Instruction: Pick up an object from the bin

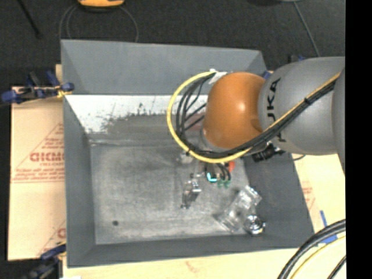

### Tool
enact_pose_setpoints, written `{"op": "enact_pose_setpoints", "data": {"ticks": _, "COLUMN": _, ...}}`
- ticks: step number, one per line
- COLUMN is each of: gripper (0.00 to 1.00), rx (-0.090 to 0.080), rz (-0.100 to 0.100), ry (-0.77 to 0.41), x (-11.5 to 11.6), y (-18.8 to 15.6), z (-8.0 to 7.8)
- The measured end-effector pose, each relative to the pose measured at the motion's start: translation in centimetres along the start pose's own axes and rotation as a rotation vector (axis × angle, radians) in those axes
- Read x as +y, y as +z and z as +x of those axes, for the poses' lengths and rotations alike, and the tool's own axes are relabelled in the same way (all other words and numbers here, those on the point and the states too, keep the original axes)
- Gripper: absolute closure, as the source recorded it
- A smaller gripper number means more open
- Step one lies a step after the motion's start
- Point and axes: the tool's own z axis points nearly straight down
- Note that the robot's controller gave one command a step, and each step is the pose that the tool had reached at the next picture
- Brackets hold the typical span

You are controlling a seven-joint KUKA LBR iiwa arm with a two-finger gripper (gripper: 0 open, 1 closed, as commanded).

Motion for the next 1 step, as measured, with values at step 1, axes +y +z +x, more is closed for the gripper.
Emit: {"op": "enact_pose_setpoints", "data": {"ticks": 1, "gripper": 0.00, "rx": -0.001, "rz": 0.004, "ry": -0.082, "x": -6.93, "y": 5.90, "z": 1.08}}
